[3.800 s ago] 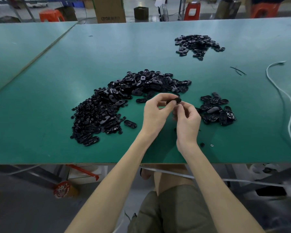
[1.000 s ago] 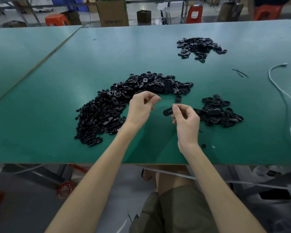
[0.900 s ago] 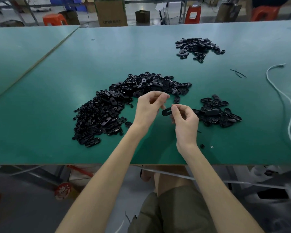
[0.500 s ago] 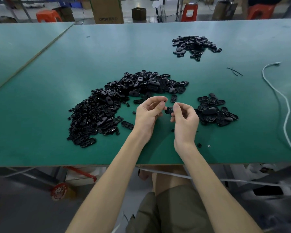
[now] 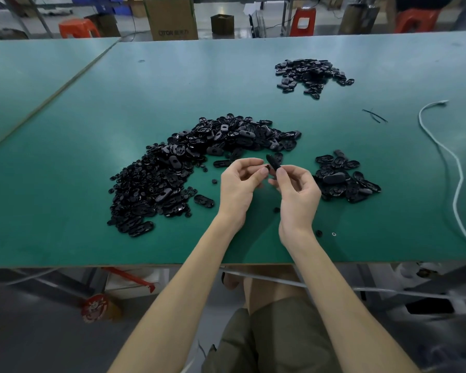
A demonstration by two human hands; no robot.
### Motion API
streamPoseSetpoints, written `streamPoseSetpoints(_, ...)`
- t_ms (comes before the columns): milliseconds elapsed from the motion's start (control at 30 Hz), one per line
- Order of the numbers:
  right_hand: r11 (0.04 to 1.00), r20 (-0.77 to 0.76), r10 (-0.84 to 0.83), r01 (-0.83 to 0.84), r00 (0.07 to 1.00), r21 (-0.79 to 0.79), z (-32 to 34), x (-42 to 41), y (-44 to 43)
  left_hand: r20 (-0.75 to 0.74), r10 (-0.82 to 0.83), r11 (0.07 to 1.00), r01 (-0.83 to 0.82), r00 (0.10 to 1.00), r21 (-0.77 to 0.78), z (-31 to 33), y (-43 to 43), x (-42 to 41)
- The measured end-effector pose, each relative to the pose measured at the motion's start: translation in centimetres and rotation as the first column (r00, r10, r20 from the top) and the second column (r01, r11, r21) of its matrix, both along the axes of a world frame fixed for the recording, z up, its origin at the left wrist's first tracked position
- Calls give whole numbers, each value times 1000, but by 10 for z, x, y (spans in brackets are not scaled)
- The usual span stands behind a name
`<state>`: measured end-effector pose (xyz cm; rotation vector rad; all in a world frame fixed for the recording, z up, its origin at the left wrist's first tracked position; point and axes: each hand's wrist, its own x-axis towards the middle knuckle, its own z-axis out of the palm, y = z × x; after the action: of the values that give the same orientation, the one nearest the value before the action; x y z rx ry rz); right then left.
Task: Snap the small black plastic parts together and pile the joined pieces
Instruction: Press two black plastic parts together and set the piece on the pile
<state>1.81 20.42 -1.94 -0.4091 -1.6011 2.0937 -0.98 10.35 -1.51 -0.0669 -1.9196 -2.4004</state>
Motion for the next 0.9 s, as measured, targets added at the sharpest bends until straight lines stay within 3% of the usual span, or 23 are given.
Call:
streamPoseSetpoints(400,997,7,35,-35,999,73,2,1,-1,-9,-16,1000,16,1000,10,1,-2,1)
streamPoseSetpoints(900,1000,37,-6,6,999,-9,2,0,-2,43,-18,994,13,999,107,4,-3,1)
